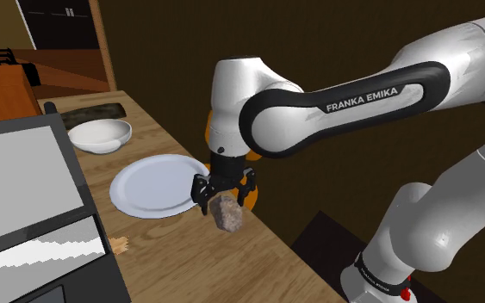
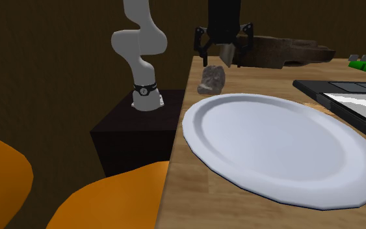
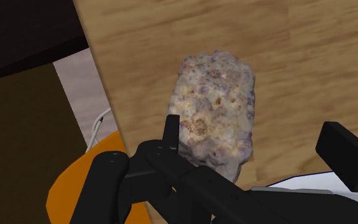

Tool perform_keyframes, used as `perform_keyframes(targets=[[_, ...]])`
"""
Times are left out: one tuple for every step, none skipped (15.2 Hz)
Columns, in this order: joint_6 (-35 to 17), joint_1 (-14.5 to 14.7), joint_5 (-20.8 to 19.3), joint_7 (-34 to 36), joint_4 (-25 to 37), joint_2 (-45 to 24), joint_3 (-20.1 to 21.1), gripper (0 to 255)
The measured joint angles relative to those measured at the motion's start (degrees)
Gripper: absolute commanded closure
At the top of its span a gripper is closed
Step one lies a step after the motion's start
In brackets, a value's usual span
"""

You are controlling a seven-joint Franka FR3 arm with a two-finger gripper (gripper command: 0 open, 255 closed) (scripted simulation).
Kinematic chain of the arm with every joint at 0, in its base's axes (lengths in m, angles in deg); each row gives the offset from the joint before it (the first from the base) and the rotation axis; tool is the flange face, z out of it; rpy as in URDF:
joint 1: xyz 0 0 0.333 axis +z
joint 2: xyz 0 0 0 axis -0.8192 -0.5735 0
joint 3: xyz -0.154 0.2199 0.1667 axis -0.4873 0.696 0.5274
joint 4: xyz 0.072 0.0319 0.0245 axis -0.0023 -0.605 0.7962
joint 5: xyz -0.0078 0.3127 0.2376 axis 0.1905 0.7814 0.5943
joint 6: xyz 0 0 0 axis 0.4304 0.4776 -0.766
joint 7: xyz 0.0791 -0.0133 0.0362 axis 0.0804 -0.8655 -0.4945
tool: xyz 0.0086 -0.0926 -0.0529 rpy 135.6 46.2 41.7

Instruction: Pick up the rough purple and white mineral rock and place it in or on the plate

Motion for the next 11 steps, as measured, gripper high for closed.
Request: perform_keyframes(targets=[[0.0, 0.0, 0.1, -0.1, -0.2, 0.2, -0.1, 255], [0.2, 0.0, 0.1, -0.2, -0.3, 0.3, -0.2, 255], [0.4, 0.0, 0.1, -0.3, -0.3, 0.3, -0.2, 255], [0.4, 0.0, 0.1, -0.2, -0.3, 0.3, -0.2, 255], [0.5, 0.0, 0.2, -0.3, -0.4, 0.4, -0.2, 255], [0.6, 0.0, 0.1, -0.2, -0.3, 0.3, -0.2, 255], [0.5, -0.1, 0.0, -0.1, 0.1, -0.2, -0.1, 255], [0.6, -0.1, -0.2, 0.1, 0.6, -0.6, 0.0, 255], [1.1, -0.1, -0.3, 0.3, 1.0, -0.7, 0.0, 255], [1.8, -0.1, -0.3, 0.4, 1.5, -0.7, -0.1, 255], [2.7, -0.1, -0.3, 0.4, 2.1, -0.5, -0.1, 255]])
